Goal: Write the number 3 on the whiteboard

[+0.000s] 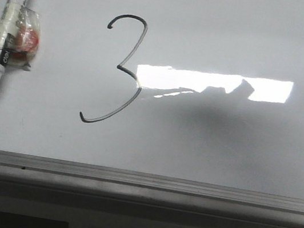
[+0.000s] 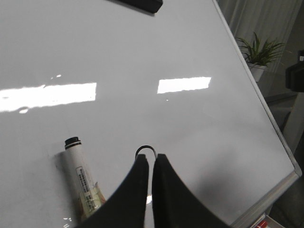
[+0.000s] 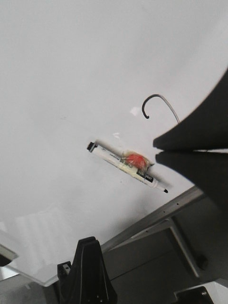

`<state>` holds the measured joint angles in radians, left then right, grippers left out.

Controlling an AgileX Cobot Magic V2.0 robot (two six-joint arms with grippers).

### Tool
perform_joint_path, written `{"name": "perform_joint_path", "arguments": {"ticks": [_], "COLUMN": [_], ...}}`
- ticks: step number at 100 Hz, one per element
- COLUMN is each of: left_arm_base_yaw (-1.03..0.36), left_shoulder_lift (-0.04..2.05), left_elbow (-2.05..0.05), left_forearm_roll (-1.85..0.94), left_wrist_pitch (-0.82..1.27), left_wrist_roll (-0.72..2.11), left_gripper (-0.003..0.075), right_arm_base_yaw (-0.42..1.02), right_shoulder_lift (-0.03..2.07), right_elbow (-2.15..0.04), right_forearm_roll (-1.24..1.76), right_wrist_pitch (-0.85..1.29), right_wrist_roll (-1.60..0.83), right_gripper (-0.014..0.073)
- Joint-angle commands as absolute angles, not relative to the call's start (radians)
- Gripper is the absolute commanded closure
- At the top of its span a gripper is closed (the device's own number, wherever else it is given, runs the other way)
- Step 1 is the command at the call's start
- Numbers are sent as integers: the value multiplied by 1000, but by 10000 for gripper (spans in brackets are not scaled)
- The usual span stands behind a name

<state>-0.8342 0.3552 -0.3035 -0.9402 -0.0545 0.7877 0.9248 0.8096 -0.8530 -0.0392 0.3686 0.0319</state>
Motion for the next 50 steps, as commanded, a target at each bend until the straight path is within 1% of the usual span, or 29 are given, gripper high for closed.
{"name": "perform_joint_path", "arguments": {"ticks": [1,9,25,39,50], "left_arm_base_yaw": [-831,-831,-831,-831,-831], "left_shoulder_lift": [323,299,252,237,237], "left_elbow": [-321,-301,-225,-202,-202], "left_forearm_roll": [-901,-886,-859,-846,-853], "left_wrist_pitch": [-44,-31,-22,-22,-25], "left_wrist_roll": [850,851,851,851,851], "left_gripper": [741,741,741,741,741], "right_arm_base_yaw": [919,919,919,919,919], "right_shoulder_lift": [694,589,408,293,249], "right_elbow": [-738,-589,-336,-194,-149], "right_forearm_roll": [-100,-111,-113,-113,-113], "right_wrist_pitch": [123,17,-105,-240,-314], "right_wrist_roll": [24,22,22,22,22], "right_gripper": [658,658,658,658,658]}}
